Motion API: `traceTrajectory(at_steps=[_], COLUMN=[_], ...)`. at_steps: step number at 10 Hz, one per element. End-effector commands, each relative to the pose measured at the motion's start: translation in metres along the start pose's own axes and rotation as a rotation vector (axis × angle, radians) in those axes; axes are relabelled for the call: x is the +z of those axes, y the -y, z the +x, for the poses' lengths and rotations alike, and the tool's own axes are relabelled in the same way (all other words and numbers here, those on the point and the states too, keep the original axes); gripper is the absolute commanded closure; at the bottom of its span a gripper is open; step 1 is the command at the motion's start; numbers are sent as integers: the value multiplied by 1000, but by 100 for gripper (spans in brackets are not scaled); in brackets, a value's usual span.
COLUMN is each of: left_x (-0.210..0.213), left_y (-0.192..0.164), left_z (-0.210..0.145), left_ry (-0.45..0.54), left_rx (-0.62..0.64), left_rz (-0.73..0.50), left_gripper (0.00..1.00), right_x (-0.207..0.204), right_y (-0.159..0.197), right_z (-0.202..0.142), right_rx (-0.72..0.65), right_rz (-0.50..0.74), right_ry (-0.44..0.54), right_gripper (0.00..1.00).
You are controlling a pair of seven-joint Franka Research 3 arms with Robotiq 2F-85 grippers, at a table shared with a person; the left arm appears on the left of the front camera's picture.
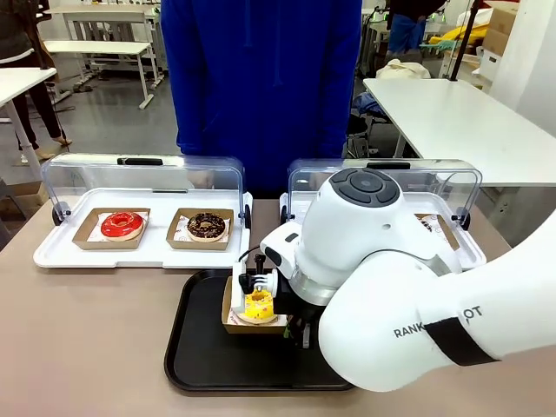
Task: Move the third donut from the left to the tray.
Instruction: Pick up the Paper togo box containing the Donut indicated by the person and place it on the Handle tray.
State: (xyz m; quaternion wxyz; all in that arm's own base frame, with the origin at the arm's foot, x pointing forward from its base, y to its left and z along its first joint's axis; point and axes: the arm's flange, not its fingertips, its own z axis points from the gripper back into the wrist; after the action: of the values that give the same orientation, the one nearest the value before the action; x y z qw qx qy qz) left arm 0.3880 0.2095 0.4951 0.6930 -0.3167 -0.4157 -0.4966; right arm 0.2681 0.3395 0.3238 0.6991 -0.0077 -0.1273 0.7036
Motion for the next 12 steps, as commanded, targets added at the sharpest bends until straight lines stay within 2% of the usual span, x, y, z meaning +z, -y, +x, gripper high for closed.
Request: traceTrajectory(at_steps=[1,9,10,11,12], left_x=[0,0,0,0,0], left_y=[2,2,2,2,2], left_z=[1,1,1,1,1], left_ry=[4,4,4,4,4], left_rx=[-13,-13,-13,-13,-13], left_rz=[-11,-11,-11,-11,-11], left_gripper=[0,0,0,0,0], right_x=[-3,-12,-11,-11,-8], right_y=[-32,-29,-30,-28,-28], right_z=[-40,-43,-43,-43,-44], right_rx=[-23,6,-8,-1,-4], right_rz=[-18,24,19,18,14], right_ry=[11,-25,-2,-14,-17], right_gripper=[98,98,98,40,39])
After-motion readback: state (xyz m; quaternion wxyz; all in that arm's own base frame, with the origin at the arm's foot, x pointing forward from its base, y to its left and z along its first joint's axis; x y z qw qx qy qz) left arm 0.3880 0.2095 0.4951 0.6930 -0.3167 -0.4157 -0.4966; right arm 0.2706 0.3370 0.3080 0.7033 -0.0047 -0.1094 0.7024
